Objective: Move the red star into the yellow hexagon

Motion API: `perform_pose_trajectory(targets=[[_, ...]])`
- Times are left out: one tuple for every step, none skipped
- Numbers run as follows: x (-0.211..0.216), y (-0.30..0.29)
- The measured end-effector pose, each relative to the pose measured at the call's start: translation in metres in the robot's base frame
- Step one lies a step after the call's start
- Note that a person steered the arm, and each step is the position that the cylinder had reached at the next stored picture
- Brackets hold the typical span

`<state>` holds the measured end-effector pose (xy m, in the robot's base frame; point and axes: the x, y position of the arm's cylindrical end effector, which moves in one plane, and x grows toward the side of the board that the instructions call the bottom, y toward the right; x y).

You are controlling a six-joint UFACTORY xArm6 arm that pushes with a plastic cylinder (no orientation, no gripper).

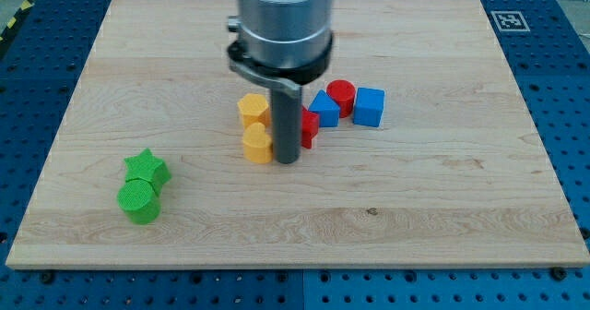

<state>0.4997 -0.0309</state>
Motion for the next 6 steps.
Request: perform_pose_trajectory(targets=[[-0.003,-0.012],[0.006,0.055],[0.003,0.083],[-0.023,0.053],[-0.038,0.005],[-0.062,-0.011]])
